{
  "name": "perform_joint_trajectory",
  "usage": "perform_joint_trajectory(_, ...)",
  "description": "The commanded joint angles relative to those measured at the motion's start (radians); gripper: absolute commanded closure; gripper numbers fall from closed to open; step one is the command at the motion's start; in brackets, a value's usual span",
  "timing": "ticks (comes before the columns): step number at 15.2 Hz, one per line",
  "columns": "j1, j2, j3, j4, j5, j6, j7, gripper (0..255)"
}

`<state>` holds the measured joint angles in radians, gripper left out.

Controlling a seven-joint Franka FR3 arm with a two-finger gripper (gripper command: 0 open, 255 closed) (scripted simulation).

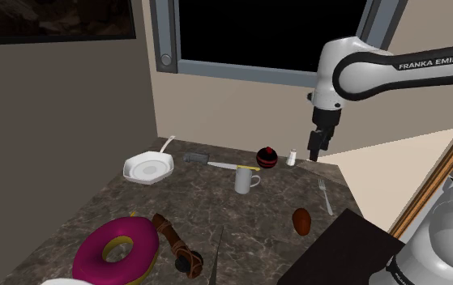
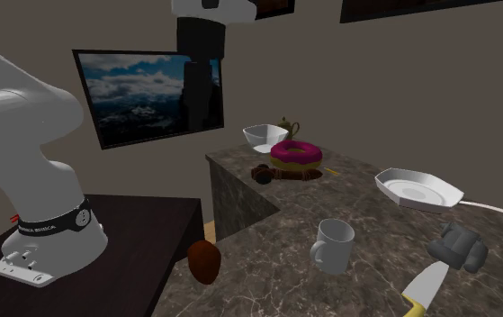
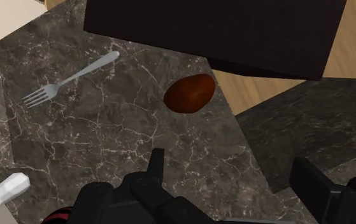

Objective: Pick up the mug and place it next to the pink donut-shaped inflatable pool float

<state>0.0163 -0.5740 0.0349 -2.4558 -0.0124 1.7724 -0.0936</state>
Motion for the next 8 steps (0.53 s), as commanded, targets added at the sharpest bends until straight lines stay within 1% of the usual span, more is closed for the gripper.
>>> perform_joint_trajectory(1, 0.001, 0.067, 0.004, -0.002, 0.002, 0.085, 0.006, 0)
perform_joint_trajectory(8, 0.006, 0.306, 0.021, 0.04, 0.005, 0.325, 0.03, 0)
